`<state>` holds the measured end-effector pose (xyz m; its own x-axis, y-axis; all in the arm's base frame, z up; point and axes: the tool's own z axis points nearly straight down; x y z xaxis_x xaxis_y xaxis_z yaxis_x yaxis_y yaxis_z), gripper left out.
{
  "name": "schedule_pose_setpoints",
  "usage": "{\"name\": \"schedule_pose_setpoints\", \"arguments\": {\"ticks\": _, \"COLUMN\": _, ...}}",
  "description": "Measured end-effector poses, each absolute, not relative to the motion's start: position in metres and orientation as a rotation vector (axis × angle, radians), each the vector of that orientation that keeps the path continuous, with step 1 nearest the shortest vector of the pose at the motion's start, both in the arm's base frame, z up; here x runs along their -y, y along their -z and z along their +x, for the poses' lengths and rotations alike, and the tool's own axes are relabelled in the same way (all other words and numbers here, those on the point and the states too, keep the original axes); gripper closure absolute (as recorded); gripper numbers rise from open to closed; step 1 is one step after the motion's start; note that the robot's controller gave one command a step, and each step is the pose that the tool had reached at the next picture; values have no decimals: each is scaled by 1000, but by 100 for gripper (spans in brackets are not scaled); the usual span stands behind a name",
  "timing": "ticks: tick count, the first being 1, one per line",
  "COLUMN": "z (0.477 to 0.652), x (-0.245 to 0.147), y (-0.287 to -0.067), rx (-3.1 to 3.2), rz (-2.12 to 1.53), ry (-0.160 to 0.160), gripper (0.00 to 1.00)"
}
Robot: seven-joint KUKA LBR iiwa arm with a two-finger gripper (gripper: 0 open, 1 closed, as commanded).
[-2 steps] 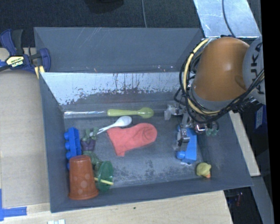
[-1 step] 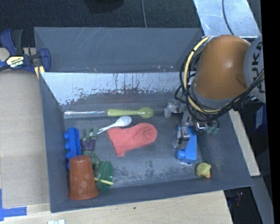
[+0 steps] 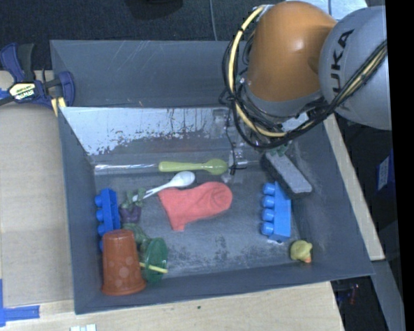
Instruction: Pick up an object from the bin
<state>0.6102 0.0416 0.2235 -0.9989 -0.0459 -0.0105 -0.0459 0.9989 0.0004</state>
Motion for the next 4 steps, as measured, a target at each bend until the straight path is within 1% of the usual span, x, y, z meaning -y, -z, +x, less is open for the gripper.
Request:
{"name": "schedule_pose_setpoints", "arguments": {"ticks": 1, "z": 614, "x": -69, "y": -196, "rx": -3131, "rz": -263, "ry": 4, "gripper": 0}}
{"name": "schedule_pose_setpoints", "arguments": {"ticks": 2, "z": 603, "x": -107, "y": -176, "rx": -3071, "rz": -619, "ry": 5, "gripper": 0}}
{"name": "schedule_pose_setpoints", "arguments": {"ticks": 3, "z": 585, "x": -60, "y": -161, "rx": -3080, "rz": -577, "ry": 4, "gripper": 0}}
{"name": "schedule_pose_setpoints", "arguments": {"ticks": 4, "z": 575, "x": -45, "y": -153, "rx": -3123, "rz": -253, "ry": -1, "gripper": 0}}
